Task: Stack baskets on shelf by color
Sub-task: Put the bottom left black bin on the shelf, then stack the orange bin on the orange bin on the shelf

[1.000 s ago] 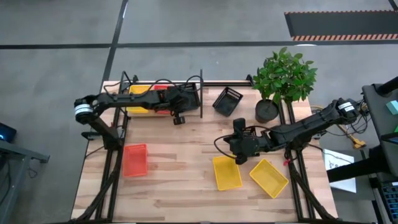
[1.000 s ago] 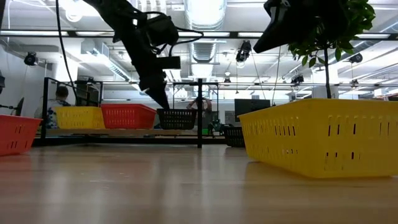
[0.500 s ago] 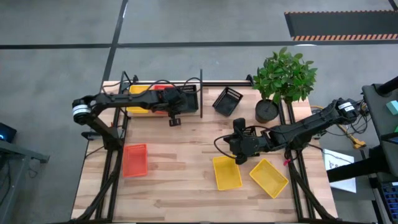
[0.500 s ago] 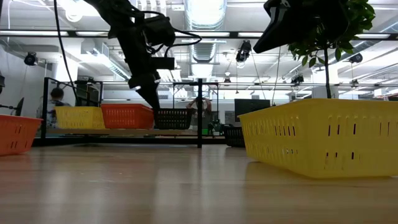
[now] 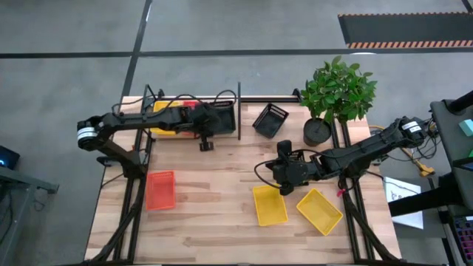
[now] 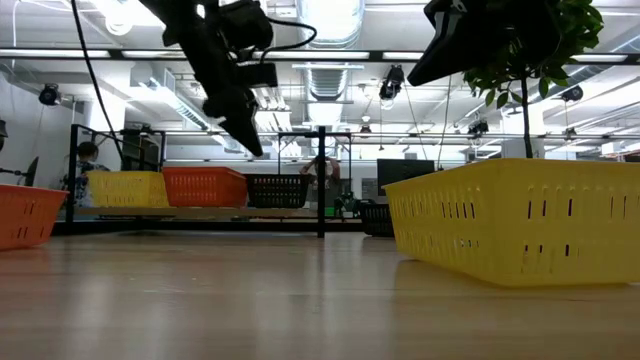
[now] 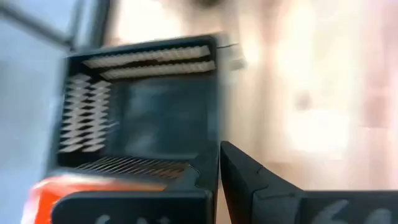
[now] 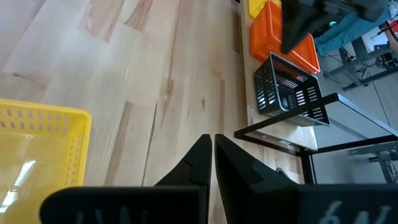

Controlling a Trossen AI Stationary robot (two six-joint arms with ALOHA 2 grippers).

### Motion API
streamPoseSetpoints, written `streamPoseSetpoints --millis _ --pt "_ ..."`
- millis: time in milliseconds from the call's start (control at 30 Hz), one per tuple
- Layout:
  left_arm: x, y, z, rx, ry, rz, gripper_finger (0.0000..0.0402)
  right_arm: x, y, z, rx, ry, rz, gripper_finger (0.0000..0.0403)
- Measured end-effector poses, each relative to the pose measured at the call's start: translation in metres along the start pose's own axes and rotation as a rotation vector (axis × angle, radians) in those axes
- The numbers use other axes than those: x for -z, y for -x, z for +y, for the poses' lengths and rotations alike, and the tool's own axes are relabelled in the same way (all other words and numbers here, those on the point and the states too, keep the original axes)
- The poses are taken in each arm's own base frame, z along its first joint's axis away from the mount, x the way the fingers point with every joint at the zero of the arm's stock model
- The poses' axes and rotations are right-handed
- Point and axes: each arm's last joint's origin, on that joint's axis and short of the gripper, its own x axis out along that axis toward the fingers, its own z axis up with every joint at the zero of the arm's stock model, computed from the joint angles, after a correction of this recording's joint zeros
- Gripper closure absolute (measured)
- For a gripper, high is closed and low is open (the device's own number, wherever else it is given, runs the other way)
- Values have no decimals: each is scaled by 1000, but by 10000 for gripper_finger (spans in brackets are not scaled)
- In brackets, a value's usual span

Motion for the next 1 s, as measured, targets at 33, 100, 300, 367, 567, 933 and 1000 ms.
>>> streamPoseSetpoints --millis 33,100,300,367,567,933,1000 --pt "0 0 -4 36 -8 -9 402 0 0 0 0 -2 1 390" --pt "0 -1 -12 83 -27 -17 402 0 0 0 -1 -3 4 390" --pt "12 -17 -27 78 -59 35 402 0 0 0 -1 -2 4 390" --pt "12 -19 -25 3 -40 54 402 0 0 0 -1 -3 3 390" --pt "15 -20 -20 -143 -18 105 402 0 0 0 -1 -2 4 390" --pt "6 -6 -34 -48 15 9 402 1 0 0 -2 -8 7 390" --pt "-1 9 -46 47 -15 -80 402 3 -1 1 -7 -5 11 390"
